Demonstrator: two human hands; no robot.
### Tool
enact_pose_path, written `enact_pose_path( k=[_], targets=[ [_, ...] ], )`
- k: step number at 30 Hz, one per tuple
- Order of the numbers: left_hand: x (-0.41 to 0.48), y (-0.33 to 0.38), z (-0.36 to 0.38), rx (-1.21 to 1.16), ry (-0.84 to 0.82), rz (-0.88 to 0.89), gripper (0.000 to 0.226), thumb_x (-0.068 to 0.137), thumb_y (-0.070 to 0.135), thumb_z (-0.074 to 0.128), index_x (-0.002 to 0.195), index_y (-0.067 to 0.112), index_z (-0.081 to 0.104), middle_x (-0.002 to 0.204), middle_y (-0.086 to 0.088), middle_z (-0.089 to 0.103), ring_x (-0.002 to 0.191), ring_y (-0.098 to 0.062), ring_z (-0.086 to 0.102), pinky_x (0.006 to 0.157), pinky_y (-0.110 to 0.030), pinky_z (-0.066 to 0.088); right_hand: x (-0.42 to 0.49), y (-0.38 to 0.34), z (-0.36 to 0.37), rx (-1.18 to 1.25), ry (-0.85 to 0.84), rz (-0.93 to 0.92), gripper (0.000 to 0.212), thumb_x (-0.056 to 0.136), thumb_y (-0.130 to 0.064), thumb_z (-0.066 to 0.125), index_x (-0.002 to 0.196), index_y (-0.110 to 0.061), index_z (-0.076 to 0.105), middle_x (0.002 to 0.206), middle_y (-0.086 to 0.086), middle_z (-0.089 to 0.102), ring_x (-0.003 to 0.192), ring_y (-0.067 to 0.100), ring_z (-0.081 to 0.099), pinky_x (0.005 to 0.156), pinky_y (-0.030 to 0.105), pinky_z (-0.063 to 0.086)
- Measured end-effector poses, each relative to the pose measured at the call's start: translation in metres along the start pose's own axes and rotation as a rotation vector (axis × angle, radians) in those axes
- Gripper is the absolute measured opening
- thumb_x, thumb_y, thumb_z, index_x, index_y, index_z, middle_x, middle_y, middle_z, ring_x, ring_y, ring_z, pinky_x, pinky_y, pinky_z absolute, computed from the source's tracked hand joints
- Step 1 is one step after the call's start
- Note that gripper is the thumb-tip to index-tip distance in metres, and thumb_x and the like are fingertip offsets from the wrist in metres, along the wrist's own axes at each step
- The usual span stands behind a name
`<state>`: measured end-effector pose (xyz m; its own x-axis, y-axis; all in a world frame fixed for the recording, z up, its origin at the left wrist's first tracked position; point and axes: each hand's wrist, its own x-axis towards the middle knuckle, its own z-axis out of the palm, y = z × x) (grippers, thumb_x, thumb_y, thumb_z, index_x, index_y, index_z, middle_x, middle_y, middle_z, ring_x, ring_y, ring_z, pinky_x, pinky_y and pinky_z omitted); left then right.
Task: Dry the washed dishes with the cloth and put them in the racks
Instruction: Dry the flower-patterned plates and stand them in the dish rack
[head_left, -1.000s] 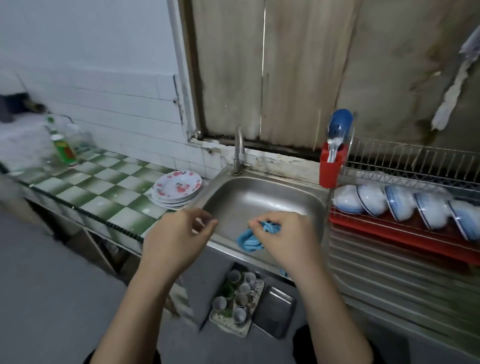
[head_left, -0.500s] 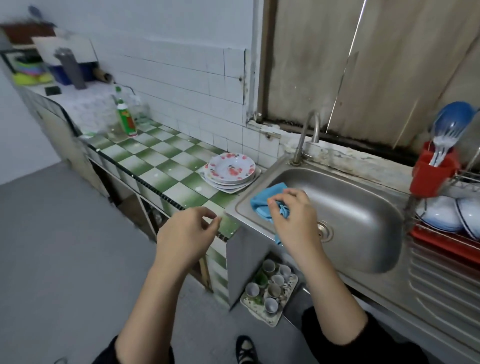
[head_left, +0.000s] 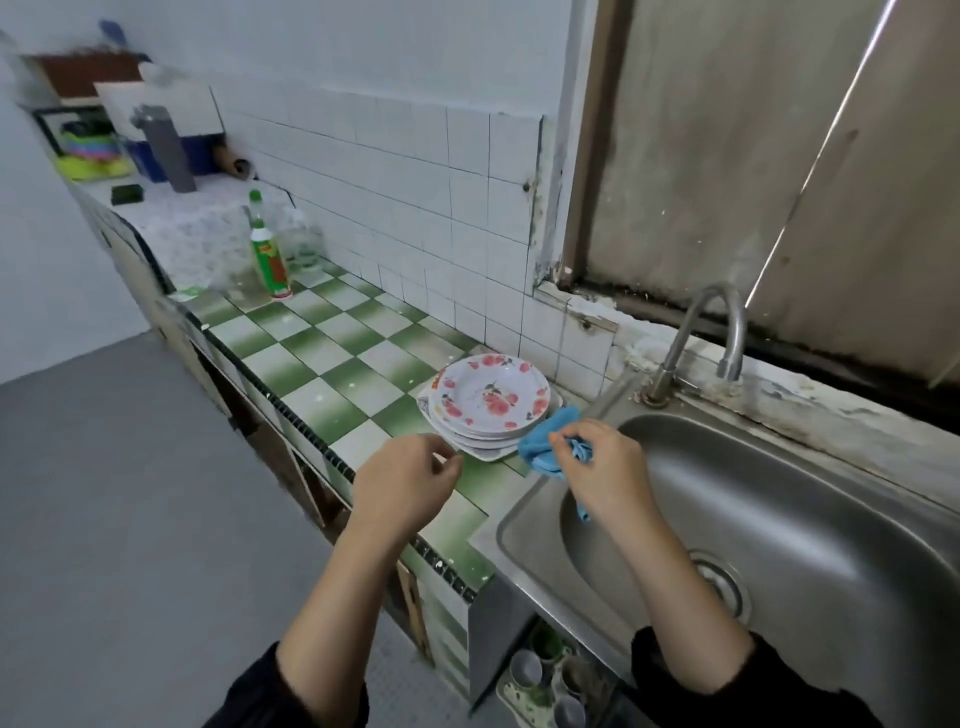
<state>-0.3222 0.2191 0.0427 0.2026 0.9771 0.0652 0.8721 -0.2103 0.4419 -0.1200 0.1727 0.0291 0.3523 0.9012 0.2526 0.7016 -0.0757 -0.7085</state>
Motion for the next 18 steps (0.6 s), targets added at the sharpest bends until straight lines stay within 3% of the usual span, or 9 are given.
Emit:
enact_pose_path(
  k=[3, 6, 12, 18],
  targets=[
    [0.032, 0.0, 0.015, 0.027, -0.043, 0.005, 0.022, 0.094, 0.039, 0.051, 0.1, 0.029, 0.069, 0.095, 0.012, 0.07, 0.092, -0.015, 0.063, 0.069, -0.027, 0.048, 0.029, 0.01, 0.008, -0.098, -0.143, 0.114, 0.019, 0.095, -0.028, 0.06, 0.099, -0.014, 0.073, 0.099, 0.007, 0.071, 0.09, 0.024, 0.063, 0.075, 0.03, 0.048],
    [0.062, -0.003, 0.029, 0.063, -0.087, 0.0, 0.023, 0.094, 0.039, 0.051, 0.104, 0.029, 0.069, 0.101, 0.01, 0.07, 0.095, -0.016, 0.062, 0.069, -0.027, 0.045, 0.056, 0.017, 0.018, -0.148, -0.204, 0.177, 0.02, 0.096, -0.035, 0.057, 0.1, -0.021, 0.071, 0.096, 0.004, 0.069, 0.087, 0.022, 0.063, 0.075, 0.035, 0.053],
    [0.129, -0.014, 0.063, 0.115, -0.181, 0.034, 0.029, 0.094, 0.037, 0.05, 0.118, 0.029, 0.063, 0.114, 0.007, 0.067, 0.108, -0.017, 0.06, 0.08, -0.031, 0.049, 0.111, 0.028, 0.043, -0.278, -0.289, 0.186, 0.025, 0.089, -0.043, 0.066, 0.103, -0.023, 0.07, 0.097, 0.0, 0.068, 0.084, 0.016, 0.058, 0.064, 0.026, 0.041],
    [0.201, -0.026, 0.105, 0.126, -0.399, 0.165, 0.04, 0.096, 0.024, 0.049, 0.135, 0.019, 0.053, 0.136, 0.0, 0.057, 0.124, -0.019, 0.053, 0.098, -0.033, 0.047, 0.173, 0.03, 0.075, -0.532, -0.429, 0.154, 0.039, 0.081, -0.042, 0.073, 0.118, -0.031, 0.068, 0.115, -0.003, 0.068, 0.101, 0.018, 0.061, 0.076, 0.027, 0.047]
  ],
)
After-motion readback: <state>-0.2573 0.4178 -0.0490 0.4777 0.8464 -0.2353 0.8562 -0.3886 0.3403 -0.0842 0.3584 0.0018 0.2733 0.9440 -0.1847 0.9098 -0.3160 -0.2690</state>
